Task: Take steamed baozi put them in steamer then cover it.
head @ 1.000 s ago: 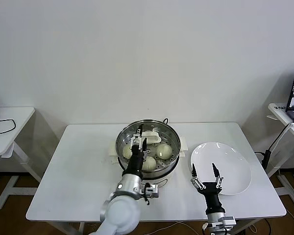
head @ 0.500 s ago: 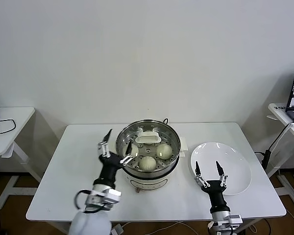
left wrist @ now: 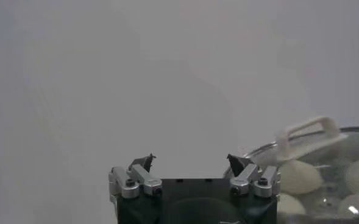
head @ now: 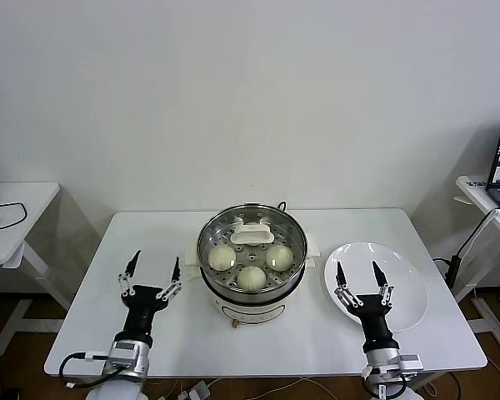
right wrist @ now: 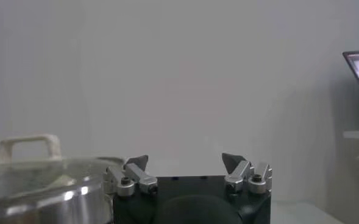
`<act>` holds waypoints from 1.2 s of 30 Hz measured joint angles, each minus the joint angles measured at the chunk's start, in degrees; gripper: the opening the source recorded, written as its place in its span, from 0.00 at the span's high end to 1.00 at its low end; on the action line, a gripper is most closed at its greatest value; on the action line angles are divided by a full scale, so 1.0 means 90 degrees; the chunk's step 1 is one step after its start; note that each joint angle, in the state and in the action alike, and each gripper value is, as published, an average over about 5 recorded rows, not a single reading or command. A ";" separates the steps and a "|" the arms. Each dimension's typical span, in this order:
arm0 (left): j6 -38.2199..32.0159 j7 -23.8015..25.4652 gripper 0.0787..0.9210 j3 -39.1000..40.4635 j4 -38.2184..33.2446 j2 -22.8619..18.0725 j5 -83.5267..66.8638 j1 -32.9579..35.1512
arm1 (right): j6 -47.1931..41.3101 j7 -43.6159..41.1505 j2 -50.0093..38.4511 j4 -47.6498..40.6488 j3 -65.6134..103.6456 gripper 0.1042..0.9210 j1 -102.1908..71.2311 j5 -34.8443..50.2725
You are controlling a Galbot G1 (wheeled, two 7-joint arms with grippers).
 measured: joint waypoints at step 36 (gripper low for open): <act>-0.0498 0.0170 0.12 -0.0638 0.0118 -0.0243 -0.0679 0.0469 | -0.0501 0.0053 -0.0004 0.0397 0.0161 0.12 -0.0105 -0.0141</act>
